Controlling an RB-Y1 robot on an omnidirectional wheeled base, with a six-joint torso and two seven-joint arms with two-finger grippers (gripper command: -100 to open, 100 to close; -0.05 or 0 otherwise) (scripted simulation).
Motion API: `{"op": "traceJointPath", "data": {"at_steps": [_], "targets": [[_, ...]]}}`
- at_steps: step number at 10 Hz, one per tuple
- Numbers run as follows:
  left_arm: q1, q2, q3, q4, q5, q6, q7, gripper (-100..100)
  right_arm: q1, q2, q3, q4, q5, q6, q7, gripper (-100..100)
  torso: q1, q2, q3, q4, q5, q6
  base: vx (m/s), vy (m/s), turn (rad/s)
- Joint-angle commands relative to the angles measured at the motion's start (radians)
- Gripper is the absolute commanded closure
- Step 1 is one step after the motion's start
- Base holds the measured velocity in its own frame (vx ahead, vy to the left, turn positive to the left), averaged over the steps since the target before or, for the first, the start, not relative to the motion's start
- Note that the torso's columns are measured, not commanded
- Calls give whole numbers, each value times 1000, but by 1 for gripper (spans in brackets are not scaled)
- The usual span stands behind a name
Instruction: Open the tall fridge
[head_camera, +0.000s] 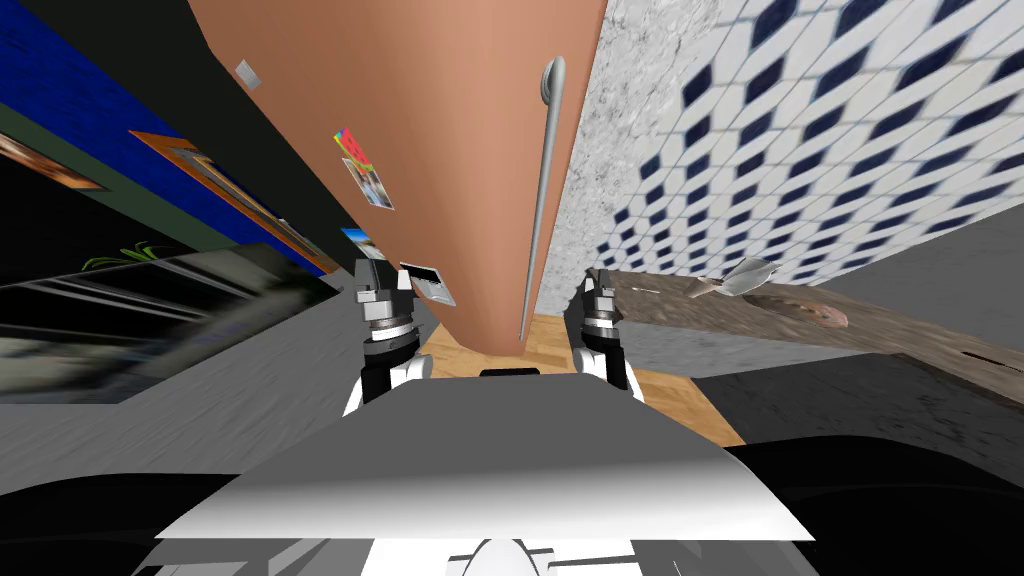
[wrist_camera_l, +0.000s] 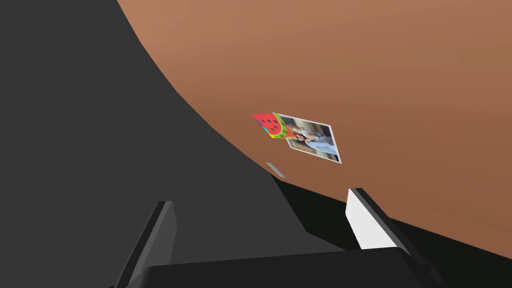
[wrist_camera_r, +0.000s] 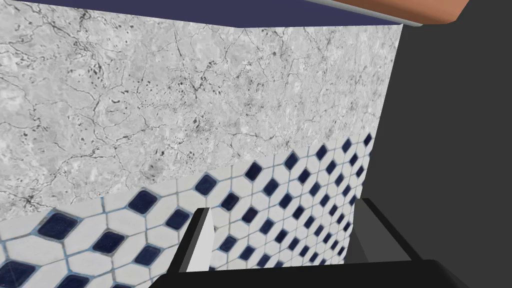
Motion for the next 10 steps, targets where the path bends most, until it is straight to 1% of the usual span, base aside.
{"op": "traceJointPath", "data": {"at_steps": [1,3,9,10], "targets": [[0,0,0,0,0,0,0,0,0,0,0,0,0,0,0,0,0,40,-82,41,0,0,0,0,0],[0,0,0,0,0,0,0,0,0,0,0,0,0,0,0,0,0,175,-351,176,0,0,0,0,0],[0,0,0,0,0,0,0,0,0,0,0,0,0,0,0,0,0,618,-1234,617,0,0,0,0,0],[2,35,0,0,-3,6,0,-100,0,0,0,0,0,0,0,0,0,691,-1382,691,0,0,7,-17,-17]]}}
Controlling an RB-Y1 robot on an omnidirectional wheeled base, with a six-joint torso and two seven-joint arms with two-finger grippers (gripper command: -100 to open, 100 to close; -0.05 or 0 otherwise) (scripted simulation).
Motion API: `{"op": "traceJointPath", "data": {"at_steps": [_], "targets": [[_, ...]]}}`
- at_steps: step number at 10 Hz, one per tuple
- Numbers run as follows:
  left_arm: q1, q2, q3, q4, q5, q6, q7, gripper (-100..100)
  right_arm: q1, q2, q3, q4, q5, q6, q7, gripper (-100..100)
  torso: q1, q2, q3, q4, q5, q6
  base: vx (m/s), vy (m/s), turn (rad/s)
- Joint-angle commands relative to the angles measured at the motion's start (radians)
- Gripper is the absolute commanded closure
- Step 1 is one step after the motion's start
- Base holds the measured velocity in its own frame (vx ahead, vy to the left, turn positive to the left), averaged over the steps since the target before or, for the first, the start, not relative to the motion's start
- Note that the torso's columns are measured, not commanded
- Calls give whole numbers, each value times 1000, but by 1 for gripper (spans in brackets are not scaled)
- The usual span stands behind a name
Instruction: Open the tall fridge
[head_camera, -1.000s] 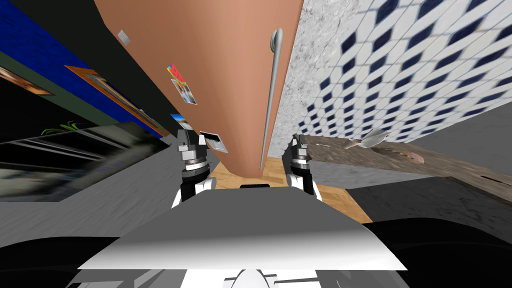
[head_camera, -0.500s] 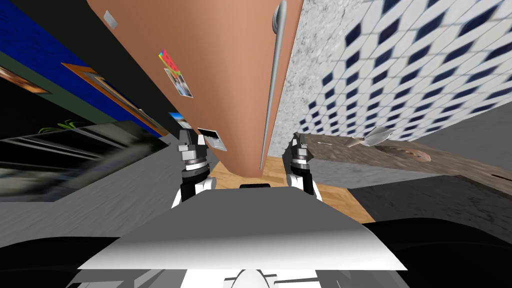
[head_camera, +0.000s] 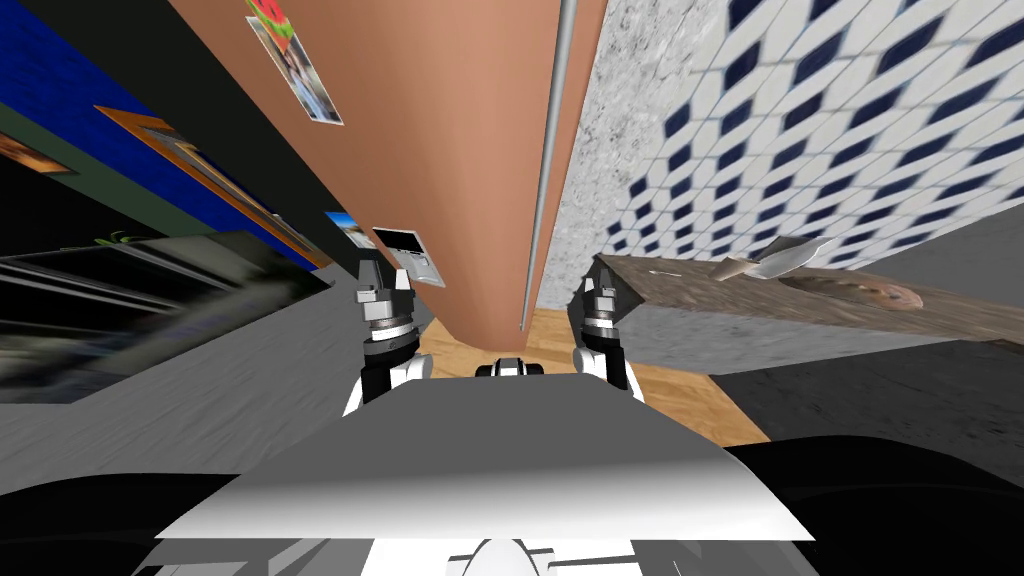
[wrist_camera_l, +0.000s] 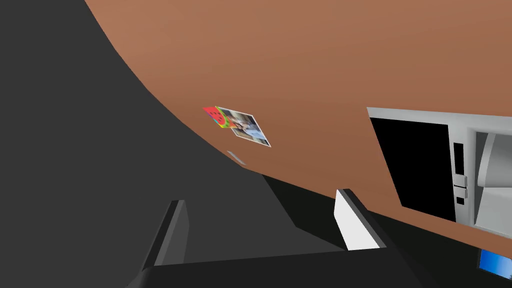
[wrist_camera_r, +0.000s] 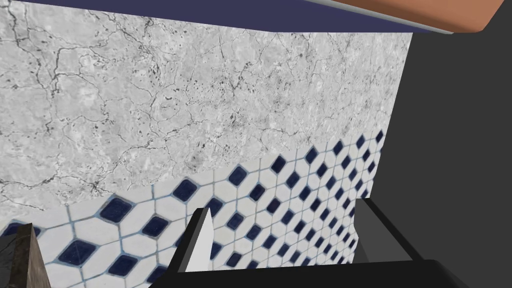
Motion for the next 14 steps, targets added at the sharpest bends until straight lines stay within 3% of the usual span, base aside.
{"op": "traceJointPath", "data": {"at_steps": [1,4,6,14], "targets": [[4,59,-1,1,-6,13,0,-100,0,0,0,0,0,0,0,0,-1,34,-69,33,0,0,5,-34,-18],[14,115,-2,2,-19,42,0,-100,0,0,0,1,0,0,0,0,-2,46,-94,47,-1,0,2,-65,-31],[30,153,-5,5,-41,93,0,-100,0,0,0,1,0,0,0,0,-2,47,-94,47,-1,0,13,-139,-68],[81,231,-14,20,-111,253,-1,-100,0,0,0,0,0,0,0,0,0,46,-94,47,0,0,17,-146,-62]]}}
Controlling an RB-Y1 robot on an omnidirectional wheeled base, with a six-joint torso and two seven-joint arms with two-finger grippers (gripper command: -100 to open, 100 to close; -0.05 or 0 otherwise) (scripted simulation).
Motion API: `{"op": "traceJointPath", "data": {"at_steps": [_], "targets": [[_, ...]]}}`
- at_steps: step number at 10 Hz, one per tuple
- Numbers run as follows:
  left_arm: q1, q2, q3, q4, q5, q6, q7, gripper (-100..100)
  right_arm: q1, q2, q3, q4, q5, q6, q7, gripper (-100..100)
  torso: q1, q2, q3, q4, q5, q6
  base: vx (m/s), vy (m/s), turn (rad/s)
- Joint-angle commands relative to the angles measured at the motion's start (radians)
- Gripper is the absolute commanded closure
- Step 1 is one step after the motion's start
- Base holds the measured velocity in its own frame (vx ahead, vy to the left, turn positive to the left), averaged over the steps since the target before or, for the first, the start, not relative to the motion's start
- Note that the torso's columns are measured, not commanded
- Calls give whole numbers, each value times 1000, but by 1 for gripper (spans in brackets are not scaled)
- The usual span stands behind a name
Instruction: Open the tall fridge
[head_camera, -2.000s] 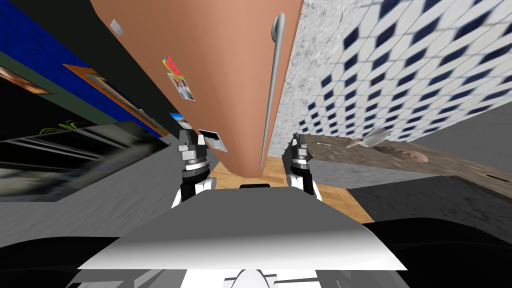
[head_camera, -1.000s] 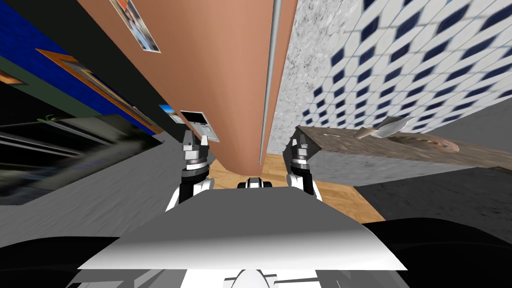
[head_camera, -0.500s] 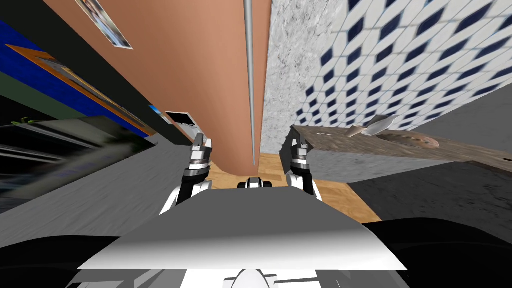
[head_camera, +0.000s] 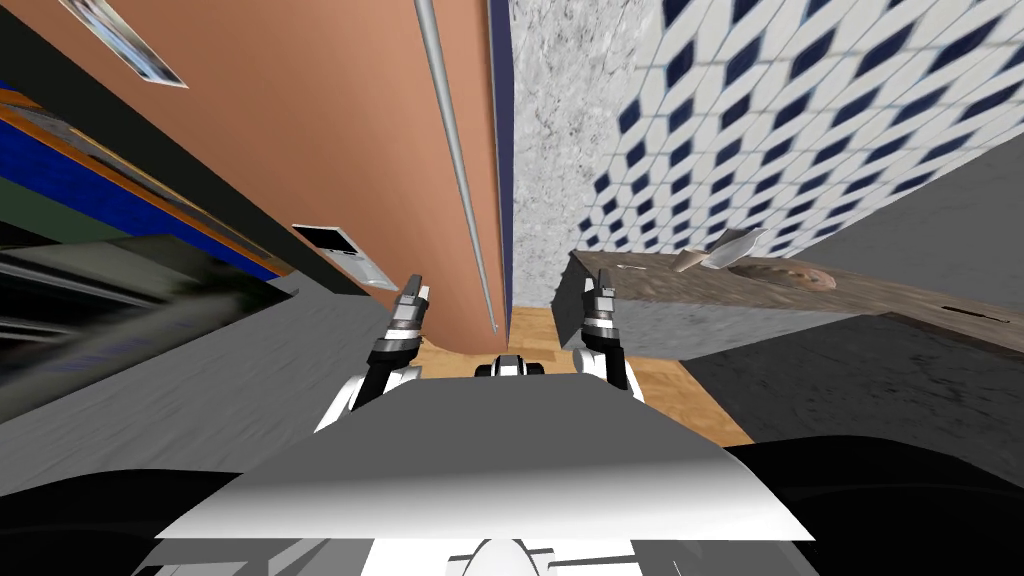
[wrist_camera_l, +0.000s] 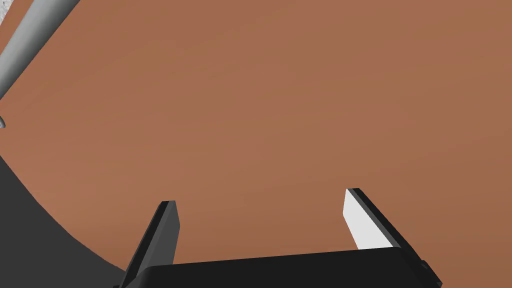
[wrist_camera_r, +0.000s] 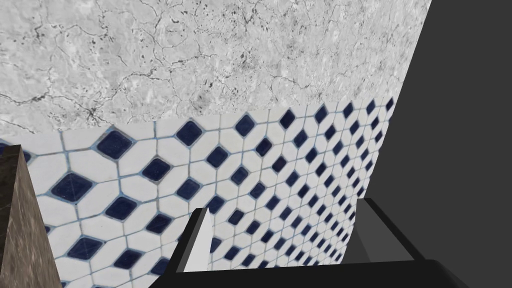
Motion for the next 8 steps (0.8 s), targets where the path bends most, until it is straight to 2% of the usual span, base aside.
{"op": "traceJointPath", "data": {"at_steps": [1,2,7,8], "targets": [[19,39,-1,-1,-19,51,1,-100,0,0,0,0,0,0,0,0,3,0,0,0,1,0,18,-93,-49],[22,51,-1,0,-24,62,1,-100,0,0,0,0,0,0,0,0,3,0,0,0,1,0,21,-92,-47],[56,164,-7,12,-71,170,1,-100,0,0,0,0,0,0,0,0,-2,1,1,0,-1,0,19,-137,-66],[60,178,-8,14,-77,185,1,-100,0,0,0,0,0,0,0,0,-2,2,1,0,0,0,5,-137,-50]]}}
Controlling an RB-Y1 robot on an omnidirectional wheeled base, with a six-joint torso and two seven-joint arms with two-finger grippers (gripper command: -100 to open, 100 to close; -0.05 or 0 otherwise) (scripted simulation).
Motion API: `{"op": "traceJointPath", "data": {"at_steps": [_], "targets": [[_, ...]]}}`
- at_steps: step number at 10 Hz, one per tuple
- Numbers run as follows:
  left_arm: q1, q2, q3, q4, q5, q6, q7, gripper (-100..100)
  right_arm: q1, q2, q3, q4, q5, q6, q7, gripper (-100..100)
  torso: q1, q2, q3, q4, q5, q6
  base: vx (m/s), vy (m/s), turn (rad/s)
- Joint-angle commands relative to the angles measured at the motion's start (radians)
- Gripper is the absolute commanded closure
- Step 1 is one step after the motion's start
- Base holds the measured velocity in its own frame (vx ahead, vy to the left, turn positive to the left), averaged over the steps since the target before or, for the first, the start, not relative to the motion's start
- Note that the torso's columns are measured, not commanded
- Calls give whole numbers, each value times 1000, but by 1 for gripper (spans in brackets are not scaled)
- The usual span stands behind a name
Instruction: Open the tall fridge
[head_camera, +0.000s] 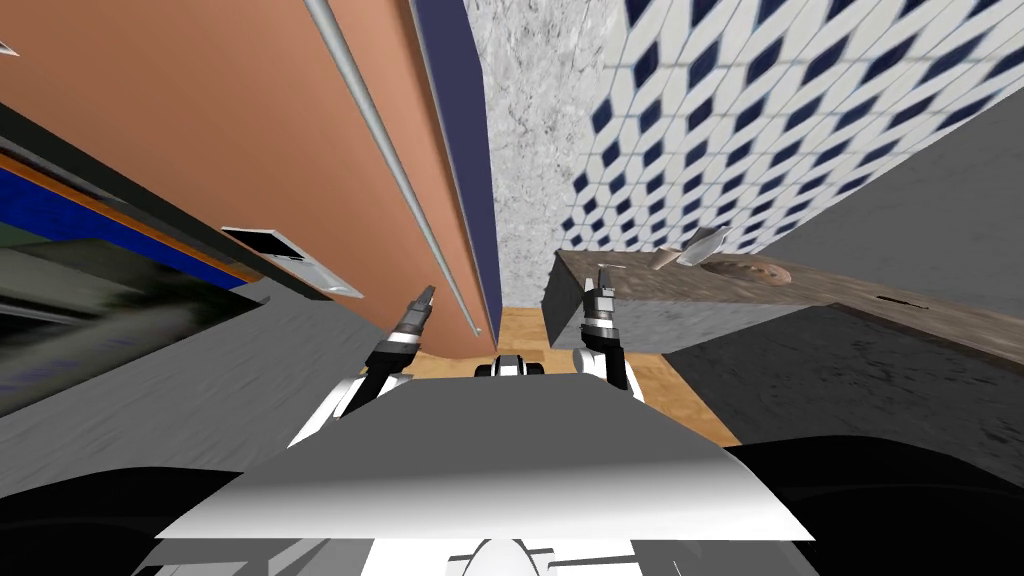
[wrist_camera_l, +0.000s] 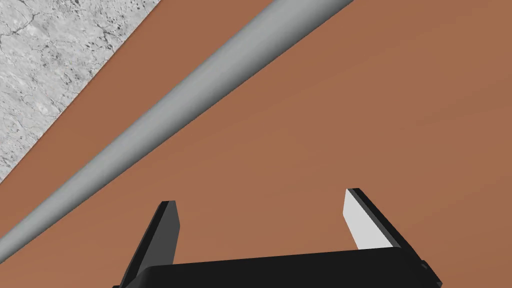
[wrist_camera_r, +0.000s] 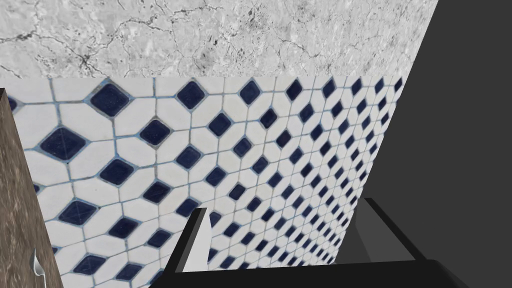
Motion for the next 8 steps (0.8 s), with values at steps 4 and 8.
{"op": "traceJointPath", "data": {"at_steps": [4,8], "targets": [[30,86,-5,12,-42,98,-1,-100,0,0,0,0,0,0,0,0,3,-2,-1,-1,1,0,25,-98,-44],[53,97,-2,-31,-43,125,5,-100,0,0,0,0,0,0,0,0,5,-4,-2,-1,2,0,58,-38,-13]]}}
